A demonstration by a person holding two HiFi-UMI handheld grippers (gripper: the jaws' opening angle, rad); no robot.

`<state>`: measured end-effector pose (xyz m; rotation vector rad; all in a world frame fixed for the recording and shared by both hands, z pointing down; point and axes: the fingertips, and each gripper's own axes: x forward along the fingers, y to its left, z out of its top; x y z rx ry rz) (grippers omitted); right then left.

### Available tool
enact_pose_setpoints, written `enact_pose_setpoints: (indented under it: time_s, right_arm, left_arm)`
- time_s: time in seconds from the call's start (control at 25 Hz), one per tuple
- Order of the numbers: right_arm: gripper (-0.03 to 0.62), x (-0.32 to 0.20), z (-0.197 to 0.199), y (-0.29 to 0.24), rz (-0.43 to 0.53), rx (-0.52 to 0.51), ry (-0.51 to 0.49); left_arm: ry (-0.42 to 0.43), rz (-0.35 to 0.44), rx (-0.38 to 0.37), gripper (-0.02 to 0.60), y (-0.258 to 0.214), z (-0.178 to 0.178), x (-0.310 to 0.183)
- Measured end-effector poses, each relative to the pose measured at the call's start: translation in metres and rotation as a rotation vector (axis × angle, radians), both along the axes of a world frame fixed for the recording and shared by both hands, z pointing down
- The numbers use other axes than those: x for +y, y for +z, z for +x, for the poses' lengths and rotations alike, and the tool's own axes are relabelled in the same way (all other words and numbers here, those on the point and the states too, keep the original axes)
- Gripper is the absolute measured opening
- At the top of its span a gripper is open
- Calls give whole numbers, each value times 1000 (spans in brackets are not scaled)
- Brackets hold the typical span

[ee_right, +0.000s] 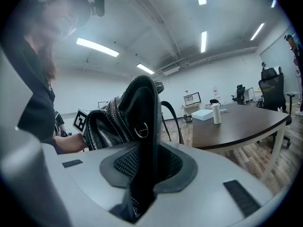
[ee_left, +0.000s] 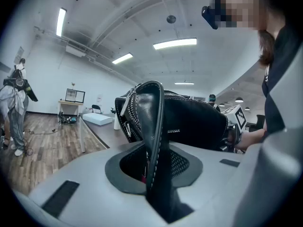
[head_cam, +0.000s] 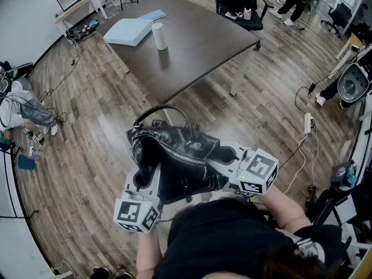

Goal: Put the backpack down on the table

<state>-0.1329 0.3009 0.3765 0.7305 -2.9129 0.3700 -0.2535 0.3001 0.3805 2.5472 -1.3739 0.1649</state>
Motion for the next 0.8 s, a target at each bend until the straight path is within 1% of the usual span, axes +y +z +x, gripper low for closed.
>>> enact_pose_setpoints:
  time_s: [0.2, 0.8]
  right_arm:
    - [95, 0, 0, -1, 4, -2, 7]
    - [95, 6, 0, -4, -18, 10, 27]
  left_arm:
    - [5, 7, -3, 101, -1, 1, -1]
    - [21, -8, -9, 100, -5, 1, 4]
